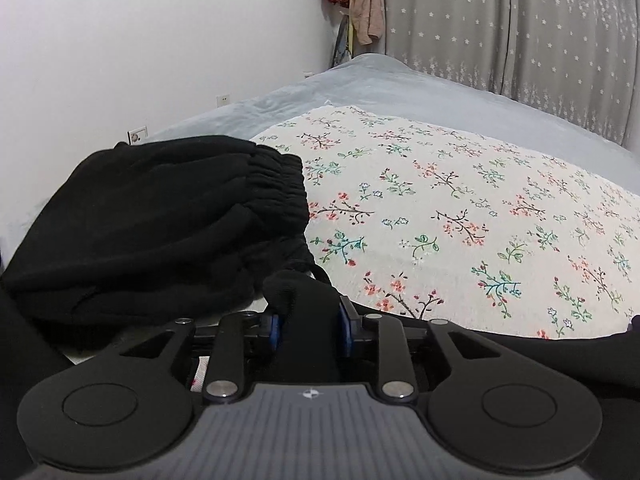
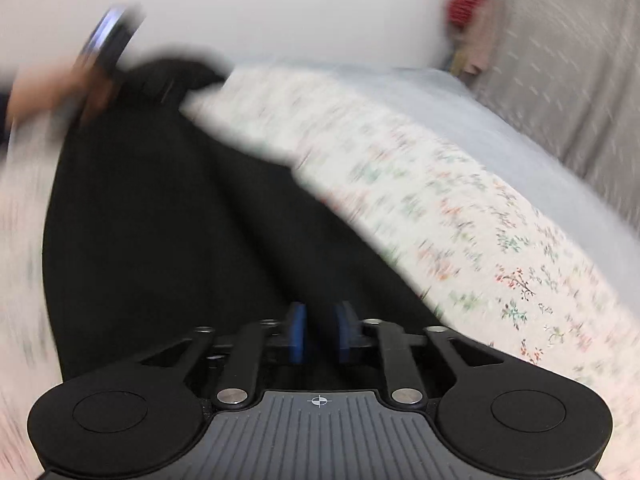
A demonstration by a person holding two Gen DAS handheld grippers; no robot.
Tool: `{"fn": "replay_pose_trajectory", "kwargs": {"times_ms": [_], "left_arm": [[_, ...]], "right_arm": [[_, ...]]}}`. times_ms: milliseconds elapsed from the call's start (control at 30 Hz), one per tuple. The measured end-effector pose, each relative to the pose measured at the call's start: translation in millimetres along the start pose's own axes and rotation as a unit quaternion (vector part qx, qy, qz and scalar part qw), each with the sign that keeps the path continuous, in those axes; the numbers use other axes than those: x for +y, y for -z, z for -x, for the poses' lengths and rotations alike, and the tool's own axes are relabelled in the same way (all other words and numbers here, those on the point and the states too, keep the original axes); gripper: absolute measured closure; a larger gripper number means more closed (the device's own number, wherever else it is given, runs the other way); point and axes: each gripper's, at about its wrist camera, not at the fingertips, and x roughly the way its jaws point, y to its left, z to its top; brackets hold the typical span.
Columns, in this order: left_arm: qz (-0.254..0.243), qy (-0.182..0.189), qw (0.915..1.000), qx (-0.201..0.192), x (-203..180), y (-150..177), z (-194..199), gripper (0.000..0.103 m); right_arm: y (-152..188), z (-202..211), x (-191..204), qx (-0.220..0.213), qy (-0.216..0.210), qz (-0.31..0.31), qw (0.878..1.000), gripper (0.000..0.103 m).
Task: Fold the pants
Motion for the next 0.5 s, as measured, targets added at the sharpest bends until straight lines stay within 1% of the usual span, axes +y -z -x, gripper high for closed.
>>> {"fn": "replay_pose_trajectory", "kwargs": {"times_ms": [33, 67, 100, 200, 233, 300, 367, 433, 500], "left_arm": [[-0.001, -0.003, 1.0000, 0.000, -5, 2, -7, 0.068], [-0.003, -0.005, 1.0000, 0.000, -7, 3, -5, 0.067], [-0.004, -0.006, 1.0000, -0.002, -8, 4, -5, 0.067], [-0.003, -0.005, 1.0000, -0.006, -7, 5, -3, 0.067], [-0.003, -0.003, 1.0000, -0.007, -7, 6, -3, 0.067], [0.001, -0.002, 1.0000, -0.007, -5, 7, -2, 0.067], [0.004, 0.001, 1.0000, -0.009, -4, 7, -2, 0.067], [0.000, 0.002, 1.0000, -0.010, -4, 7, -2, 0.067], [-0.001, 0.004, 0.9999, -0.011, -4, 8, -1, 0.067]], "right_arm": [[-11, -5, -17, -0.007, -0.011, -0.039, 0.999, 0.074], [-20, -12, -30, -0.010, -0.025, -0.070, 0.997, 0.070], [-30, -23, -44, -0.008, -0.044, -0.099, 0.994, 0.070], [-55, -73, -67, 0.023, -0.105, -0.166, 0.980, 0.070], [-62, -89, -69, 0.034, -0.127, -0.184, 0.974, 0.070], [-74, -124, -69, 0.048, -0.174, -0.228, 0.957, 0.070], [-81, -158, -65, 0.075, -0.196, -0.270, 0.940, 0.070], [-85, -177, -56, 0.084, -0.209, -0.283, 0.932, 0.068], [-89, -189, -45, 0.082, -0.221, -0.278, 0.931, 0.070]]}}
